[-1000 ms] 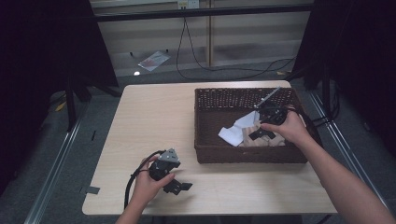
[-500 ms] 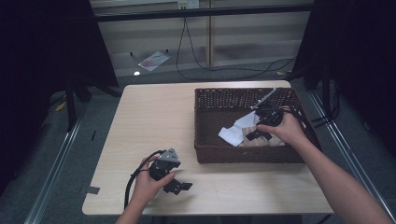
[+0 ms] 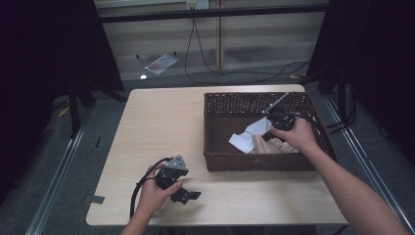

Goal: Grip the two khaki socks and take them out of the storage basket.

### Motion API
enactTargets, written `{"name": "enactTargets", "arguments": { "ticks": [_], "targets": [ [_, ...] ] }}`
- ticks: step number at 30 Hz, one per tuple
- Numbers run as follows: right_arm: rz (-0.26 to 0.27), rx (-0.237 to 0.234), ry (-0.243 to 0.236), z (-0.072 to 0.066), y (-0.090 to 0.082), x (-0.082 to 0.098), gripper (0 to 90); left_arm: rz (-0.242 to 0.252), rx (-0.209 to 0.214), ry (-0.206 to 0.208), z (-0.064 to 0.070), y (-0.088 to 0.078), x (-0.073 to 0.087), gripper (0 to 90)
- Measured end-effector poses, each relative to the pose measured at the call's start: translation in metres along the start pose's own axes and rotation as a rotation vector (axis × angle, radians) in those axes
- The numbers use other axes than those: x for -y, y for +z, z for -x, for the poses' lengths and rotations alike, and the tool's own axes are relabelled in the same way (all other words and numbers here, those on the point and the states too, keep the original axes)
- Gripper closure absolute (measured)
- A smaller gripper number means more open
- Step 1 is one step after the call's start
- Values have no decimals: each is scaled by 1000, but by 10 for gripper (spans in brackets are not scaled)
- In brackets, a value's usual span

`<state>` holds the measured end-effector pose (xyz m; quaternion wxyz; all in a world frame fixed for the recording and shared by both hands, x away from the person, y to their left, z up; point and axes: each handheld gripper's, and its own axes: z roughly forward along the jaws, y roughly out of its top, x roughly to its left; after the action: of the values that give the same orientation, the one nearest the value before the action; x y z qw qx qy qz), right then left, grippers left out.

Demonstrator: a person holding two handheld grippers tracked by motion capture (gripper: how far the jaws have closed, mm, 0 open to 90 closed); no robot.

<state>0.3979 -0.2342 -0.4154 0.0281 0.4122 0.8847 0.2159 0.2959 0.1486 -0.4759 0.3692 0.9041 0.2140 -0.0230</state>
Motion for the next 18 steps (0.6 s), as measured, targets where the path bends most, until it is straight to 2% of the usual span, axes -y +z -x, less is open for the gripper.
{"name": "enactTargets", "arguments": {
  "ticks": [4, 9, 10, 11, 12, 13, 14, 15, 18],
  "targets": [
    [-17, -13, -6, 4, -8, 0, 885, 10, 4, -11, 0, 0, 0, 29],
    [-7, -32, -7, 5, -21, 0, 887, -1, -2, -3, 1, -2, 0, 29],
    [0, -36, -7, 6, -29, -1, 887, -3, 0, 2, 1, -2, 0, 29],
    [0, -36, -7, 6, -29, -1, 887, -3, 0, 2, 1, -2, 0, 29],
    [4, -32, -15, 7, -39, -2, 888, -1, 4, -4, 1, -1, 0, 29],
    [4, -32, -15, 7, -39, -2, 888, -1, 4, -4, 1, -1, 0, 29],
    [7, -43, -8, 8, -49, -3, 888, 4, 8, -8, 1, -1, 0, 29],
    [7, -43, -8, 8, -49, -3, 888, 4, 8, -8, 1, -1, 0, 29],
    [-3, -37, -12, 9, -68, -8, 888, 9, -3, -4, 1, 0, 0, 29]
  ]
}}
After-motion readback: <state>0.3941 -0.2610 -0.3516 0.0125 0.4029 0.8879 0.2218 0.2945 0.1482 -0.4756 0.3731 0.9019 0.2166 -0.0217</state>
